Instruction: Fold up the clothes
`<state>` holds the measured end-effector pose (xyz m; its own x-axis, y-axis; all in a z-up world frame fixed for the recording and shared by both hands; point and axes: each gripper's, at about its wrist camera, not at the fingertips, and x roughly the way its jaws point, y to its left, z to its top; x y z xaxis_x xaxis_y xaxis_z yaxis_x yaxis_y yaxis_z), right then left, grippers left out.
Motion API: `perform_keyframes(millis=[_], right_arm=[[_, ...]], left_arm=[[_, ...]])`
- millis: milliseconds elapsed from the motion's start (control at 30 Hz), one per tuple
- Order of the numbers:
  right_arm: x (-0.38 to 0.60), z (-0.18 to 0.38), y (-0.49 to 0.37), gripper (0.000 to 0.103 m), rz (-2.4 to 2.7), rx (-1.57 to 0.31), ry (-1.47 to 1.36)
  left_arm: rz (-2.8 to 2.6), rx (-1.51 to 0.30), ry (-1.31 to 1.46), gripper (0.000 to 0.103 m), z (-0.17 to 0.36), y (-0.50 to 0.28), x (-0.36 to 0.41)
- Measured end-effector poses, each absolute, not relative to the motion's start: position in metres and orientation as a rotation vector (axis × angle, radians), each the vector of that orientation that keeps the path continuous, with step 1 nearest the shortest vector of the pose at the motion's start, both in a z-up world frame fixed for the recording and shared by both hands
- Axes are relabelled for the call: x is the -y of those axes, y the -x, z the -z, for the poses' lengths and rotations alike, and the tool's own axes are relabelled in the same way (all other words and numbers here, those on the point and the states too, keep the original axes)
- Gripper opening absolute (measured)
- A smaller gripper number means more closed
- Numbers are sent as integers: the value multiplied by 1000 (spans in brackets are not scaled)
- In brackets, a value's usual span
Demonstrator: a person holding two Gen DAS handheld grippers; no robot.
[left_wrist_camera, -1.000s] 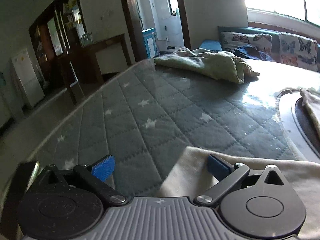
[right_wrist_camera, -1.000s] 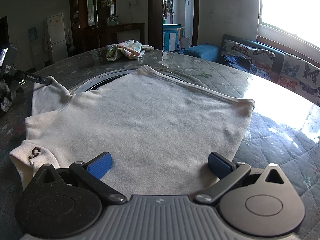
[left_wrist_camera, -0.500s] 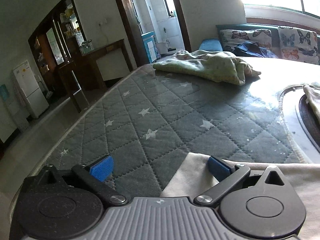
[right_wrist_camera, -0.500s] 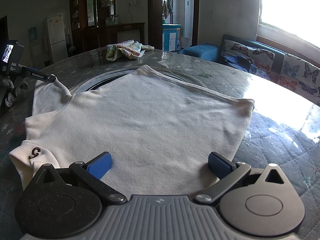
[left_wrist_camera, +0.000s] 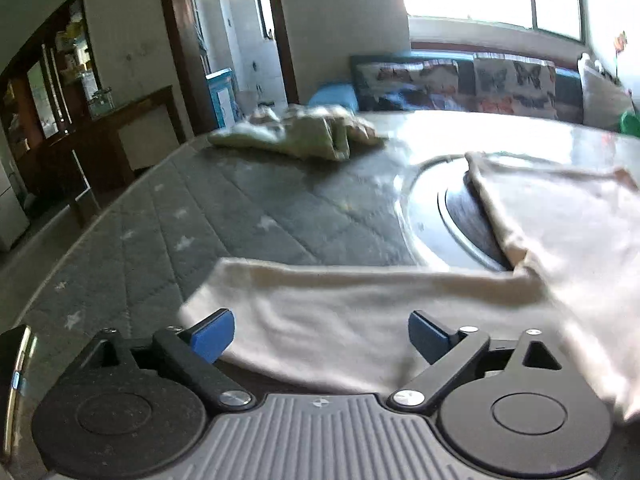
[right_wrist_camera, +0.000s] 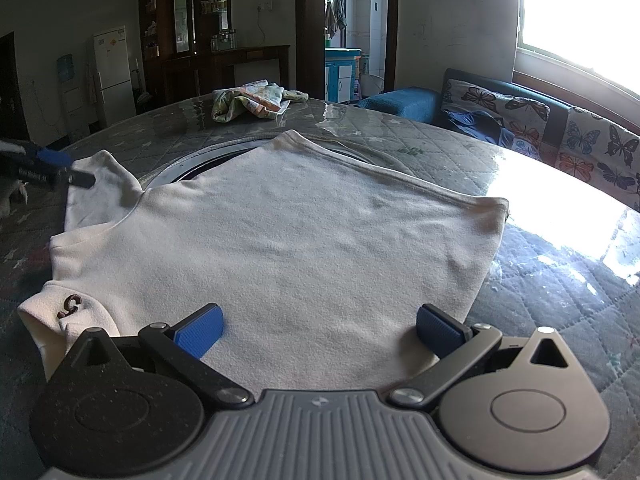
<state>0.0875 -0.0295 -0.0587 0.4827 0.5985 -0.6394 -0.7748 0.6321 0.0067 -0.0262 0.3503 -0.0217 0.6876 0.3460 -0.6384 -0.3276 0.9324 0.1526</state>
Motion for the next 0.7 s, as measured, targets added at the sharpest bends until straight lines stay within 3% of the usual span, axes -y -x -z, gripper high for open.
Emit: perform_keyframes(millis=[700], right_arm=[[29,59,-88,103,-852,-650,300]], left_arm=[[-392,-690,-141,101,31,-7,-393]])
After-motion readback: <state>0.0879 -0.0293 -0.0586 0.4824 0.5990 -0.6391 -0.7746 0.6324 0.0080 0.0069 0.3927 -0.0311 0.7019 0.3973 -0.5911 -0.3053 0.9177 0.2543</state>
